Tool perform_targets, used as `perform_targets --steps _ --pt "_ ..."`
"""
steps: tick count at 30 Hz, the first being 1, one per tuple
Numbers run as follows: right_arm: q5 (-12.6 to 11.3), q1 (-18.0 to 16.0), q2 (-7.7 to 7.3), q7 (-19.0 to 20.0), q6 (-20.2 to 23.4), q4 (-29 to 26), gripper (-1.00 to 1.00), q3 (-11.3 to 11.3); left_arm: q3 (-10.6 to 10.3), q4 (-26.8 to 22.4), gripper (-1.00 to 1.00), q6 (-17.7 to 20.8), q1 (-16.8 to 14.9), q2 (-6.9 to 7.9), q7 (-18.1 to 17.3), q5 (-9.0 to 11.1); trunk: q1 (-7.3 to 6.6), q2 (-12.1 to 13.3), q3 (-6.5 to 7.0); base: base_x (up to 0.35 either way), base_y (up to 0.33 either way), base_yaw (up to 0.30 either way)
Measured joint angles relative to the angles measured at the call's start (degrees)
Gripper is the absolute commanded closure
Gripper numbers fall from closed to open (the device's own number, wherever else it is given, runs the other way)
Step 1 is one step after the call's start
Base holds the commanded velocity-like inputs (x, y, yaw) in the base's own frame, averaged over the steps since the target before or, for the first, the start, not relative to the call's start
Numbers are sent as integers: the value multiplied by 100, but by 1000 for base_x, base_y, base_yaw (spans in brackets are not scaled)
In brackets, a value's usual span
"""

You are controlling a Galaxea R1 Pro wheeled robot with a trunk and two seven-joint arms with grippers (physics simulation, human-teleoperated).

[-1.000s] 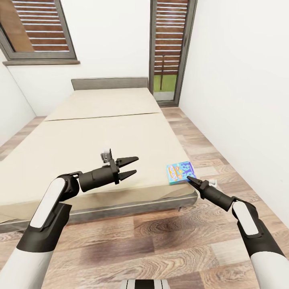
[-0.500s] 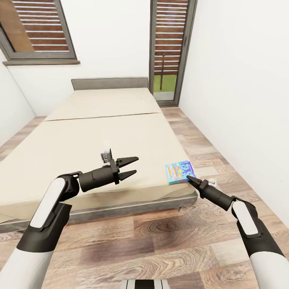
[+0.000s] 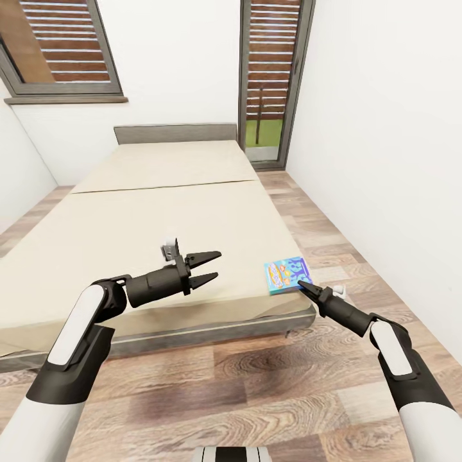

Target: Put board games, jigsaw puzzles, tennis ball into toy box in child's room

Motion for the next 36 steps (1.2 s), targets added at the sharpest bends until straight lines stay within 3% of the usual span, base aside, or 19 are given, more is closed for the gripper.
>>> perform_targets --steps 8,15,22,23,36 --pt "-5 0 1 5 3 -51 100 15 6 2 -100 -1 32 17 -19 -1 0 0 0 0 0 0" --pt "6 46 -27 -18 58 -603 100 50 106 4 -100 -2 132 143 -23 -10 0 0 0 0 0 0" --pt "40 122 -76 -39 90 -1202 100 64 519 6 -100 -4 438 424 -17 -15 0 0 0 0 0 0" --pt "35 152 -85 -42 122 -1331 100 66 660 6 -100 -4 533 486 -18 -26 0 0 0 0 0 0" --pt "100 267 -110 -45 266 -1730 100 48 883 6 -100 -5 691 577 -17 -23 0 0 0 0 0 0"
